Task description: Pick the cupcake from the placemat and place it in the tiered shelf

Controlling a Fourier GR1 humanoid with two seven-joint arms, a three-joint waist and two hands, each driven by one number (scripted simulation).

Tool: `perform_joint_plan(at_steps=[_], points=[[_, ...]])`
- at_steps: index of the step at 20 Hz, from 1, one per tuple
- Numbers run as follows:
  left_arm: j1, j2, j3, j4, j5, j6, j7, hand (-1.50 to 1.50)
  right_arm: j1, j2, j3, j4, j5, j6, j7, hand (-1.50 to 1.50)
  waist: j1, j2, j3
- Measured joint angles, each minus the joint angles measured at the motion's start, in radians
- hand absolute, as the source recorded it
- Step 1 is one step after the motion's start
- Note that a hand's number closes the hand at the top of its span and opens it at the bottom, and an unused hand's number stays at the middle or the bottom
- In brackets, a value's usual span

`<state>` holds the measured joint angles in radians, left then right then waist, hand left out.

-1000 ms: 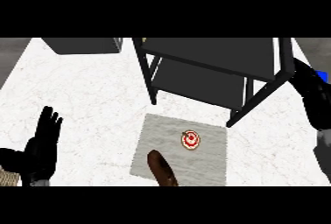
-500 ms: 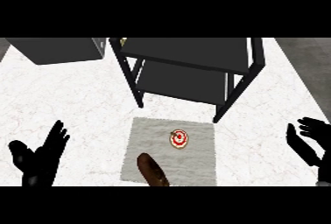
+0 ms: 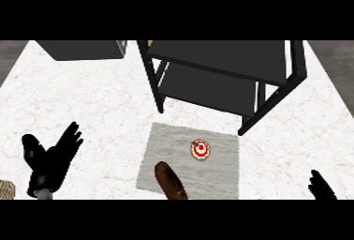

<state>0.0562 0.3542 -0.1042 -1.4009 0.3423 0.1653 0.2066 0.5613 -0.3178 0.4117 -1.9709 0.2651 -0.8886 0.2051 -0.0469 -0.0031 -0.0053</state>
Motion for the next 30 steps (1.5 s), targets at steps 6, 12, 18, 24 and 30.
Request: perform_joint_plan(at_steps=[6, 12, 18, 24, 30], points=[[-0.063, -0.004, -0.009, 0.030, -0.008, -0.019, 0.024, 0.00, 0.073, -0.024, 0.129, -0.190, 0.258, 0.068, 0.274, -1.50, 0.040, 0.010, -0.001], [-0.097, -0.019, -0.026, 0.024, -0.020, -0.014, 0.049, 0.00, 0.036, 0.049, 0.140, -0.274, 0.508, 0.229, 0.601, -1.50, 0.065, 0.016, -0.003], [-0.118, -0.024, -0.032, 0.035, -0.031, -0.019, 0.055, 0.00, -0.125, 0.221, 0.118, -0.215, 0.748, 0.402, 0.843, -1.50, 0.079, 0.018, -0.002], [-0.118, -0.030, -0.027, 0.050, -0.036, -0.021, 0.047, 0.00, -0.326, 0.292, 0.107, -0.101, 0.836, 0.530, 0.980, -1.50, 0.081, 0.015, 0.000], [-0.120, -0.027, -0.019, 0.050, -0.033, -0.028, 0.058, 0.00, -0.474, 0.307, 0.099, 0.023, 0.813, 0.608, 1.039, -1.50, 0.077, 0.011, 0.002]])
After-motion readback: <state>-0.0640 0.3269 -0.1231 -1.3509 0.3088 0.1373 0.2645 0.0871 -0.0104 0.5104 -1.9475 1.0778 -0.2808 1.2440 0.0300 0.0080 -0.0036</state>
